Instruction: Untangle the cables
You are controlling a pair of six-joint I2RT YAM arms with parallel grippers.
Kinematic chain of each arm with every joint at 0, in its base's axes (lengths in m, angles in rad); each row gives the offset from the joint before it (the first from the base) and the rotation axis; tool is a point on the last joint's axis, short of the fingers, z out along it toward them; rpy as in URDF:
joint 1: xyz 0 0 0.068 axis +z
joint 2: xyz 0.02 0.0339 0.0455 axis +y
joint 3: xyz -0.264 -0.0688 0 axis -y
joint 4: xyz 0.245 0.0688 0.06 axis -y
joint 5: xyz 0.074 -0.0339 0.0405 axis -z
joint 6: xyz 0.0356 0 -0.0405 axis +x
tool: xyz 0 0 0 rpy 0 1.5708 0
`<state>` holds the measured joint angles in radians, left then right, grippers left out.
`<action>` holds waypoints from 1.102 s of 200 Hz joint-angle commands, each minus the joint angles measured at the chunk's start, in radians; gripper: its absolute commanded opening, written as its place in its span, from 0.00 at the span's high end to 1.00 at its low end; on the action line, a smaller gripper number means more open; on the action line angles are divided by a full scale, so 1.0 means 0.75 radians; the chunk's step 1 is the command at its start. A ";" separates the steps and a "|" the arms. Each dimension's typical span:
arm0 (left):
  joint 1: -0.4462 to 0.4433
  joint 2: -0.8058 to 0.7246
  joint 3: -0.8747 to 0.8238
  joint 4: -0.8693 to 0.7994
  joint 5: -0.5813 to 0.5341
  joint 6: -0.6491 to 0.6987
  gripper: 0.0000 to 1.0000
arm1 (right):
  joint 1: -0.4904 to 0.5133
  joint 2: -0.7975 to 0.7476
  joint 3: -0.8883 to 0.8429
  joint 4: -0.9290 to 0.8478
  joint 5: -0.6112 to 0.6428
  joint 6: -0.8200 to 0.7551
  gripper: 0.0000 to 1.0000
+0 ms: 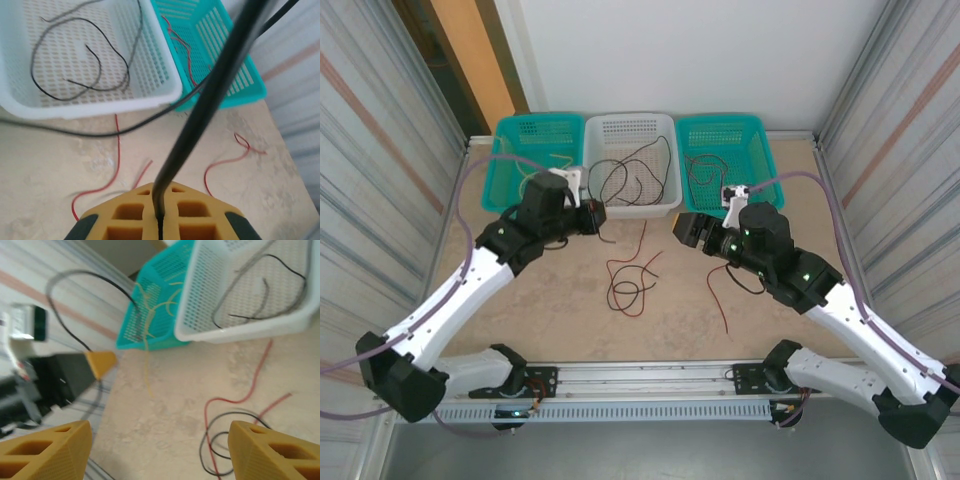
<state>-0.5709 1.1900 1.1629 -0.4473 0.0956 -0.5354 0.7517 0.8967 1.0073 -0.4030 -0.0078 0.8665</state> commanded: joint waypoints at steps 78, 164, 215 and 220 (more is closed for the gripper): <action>0.206 0.692 0.774 -0.080 0.139 -0.044 0.54 | -0.014 -0.096 -0.024 -0.201 0.069 0.068 0.33; 0.244 0.550 0.453 -0.013 0.359 -0.063 0.29 | 0.000 0.060 -0.003 -0.258 0.036 0.021 0.34; 0.245 0.002 -0.125 -0.054 0.303 -0.024 0.34 | 0.055 0.340 0.032 -0.222 -0.022 -0.035 0.37; 0.245 -0.040 -0.172 -0.070 0.294 -0.027 0.34 | 0.058 0.364 0.026 -0.207 -0.032 -0.032 0.38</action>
<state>-0.3870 1.2991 1.1847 -0.4675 0.3405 -0.5728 0.7799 1.1065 1.0042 -0.5758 0.0013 0.8738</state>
